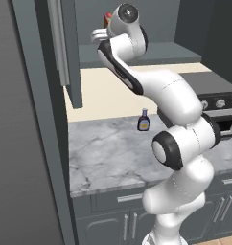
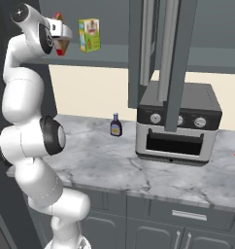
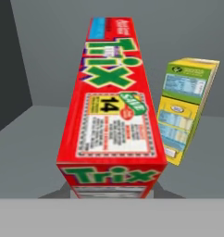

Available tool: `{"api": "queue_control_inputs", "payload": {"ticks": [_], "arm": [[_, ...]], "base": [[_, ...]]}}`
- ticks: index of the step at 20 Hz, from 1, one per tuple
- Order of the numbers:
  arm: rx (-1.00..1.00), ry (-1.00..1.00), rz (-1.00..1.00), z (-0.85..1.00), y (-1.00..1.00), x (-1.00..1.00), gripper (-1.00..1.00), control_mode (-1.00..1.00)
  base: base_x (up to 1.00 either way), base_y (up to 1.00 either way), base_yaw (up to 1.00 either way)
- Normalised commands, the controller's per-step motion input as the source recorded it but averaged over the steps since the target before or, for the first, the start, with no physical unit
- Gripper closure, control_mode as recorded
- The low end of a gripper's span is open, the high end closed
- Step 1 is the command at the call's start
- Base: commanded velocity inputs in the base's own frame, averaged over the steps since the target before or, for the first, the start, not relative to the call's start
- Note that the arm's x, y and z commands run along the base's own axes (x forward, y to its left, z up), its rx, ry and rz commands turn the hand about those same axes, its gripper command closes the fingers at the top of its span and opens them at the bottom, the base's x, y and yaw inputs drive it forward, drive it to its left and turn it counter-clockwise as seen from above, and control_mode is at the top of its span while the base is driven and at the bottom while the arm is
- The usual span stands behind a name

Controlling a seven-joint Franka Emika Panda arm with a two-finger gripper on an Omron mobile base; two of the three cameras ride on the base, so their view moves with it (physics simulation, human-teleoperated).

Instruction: Pick the cereal and cereal from the counter and place them in the cabinets closest to them.

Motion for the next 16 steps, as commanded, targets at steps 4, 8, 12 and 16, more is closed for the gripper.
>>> {"api": "queue_control_inputs", "payload": {"ticks": [4,8,12,16], "arm": [[0.00,0.00,0.00,0.00,0.06,0.20,1.00,-1.00],[0.00,0.00,0.00,0.00,0.06,0.19,1.00,-1.00],[0.00,0.00,0.00,0.00,0.05,0.18,1.00,-1.00],[0.00,0.00,0.00,0.00,0.03,0.18,1.00,-1.00]], "base": [[0.00,0.00,0.00],[0.00,0.00,0.00],[0.00,0.00,0.00],[0.00,0.00,0.00]]}}
